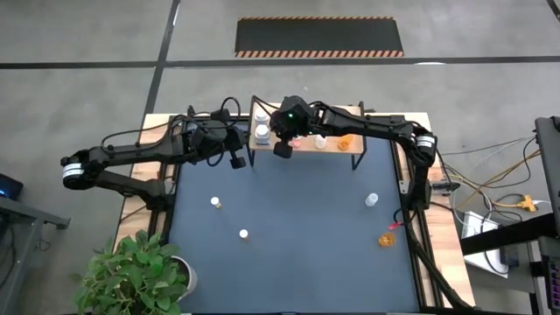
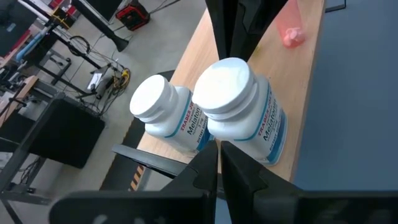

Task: Pick and place medicine bottles onto shelf by color
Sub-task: Adjust the white pill bottle on the shelf, then put the orange pill bottle on the shelf

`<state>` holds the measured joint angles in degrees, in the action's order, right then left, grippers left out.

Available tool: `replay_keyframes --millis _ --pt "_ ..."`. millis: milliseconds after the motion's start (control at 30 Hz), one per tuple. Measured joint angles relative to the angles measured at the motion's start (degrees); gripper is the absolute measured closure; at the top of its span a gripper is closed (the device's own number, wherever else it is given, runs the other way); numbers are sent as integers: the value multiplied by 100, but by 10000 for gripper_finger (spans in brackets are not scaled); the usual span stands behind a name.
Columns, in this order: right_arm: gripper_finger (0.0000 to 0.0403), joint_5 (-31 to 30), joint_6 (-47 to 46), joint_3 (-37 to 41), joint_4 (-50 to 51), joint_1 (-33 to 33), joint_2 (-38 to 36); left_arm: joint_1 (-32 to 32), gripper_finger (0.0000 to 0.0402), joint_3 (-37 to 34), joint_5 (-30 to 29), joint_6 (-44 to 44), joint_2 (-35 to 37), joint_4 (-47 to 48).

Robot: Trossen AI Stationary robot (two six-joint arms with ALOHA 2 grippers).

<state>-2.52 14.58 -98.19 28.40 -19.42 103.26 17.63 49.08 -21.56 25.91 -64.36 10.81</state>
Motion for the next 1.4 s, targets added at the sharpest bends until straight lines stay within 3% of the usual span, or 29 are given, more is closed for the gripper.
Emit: replay_keyframes --millis 1133,1400 --pt "394 -44 54 2 -83 0 7 0 400 0 4 -10 0 2" --pt "394 -51 195 11 187 24 -406 -35 400 0 13 -244 0 20"
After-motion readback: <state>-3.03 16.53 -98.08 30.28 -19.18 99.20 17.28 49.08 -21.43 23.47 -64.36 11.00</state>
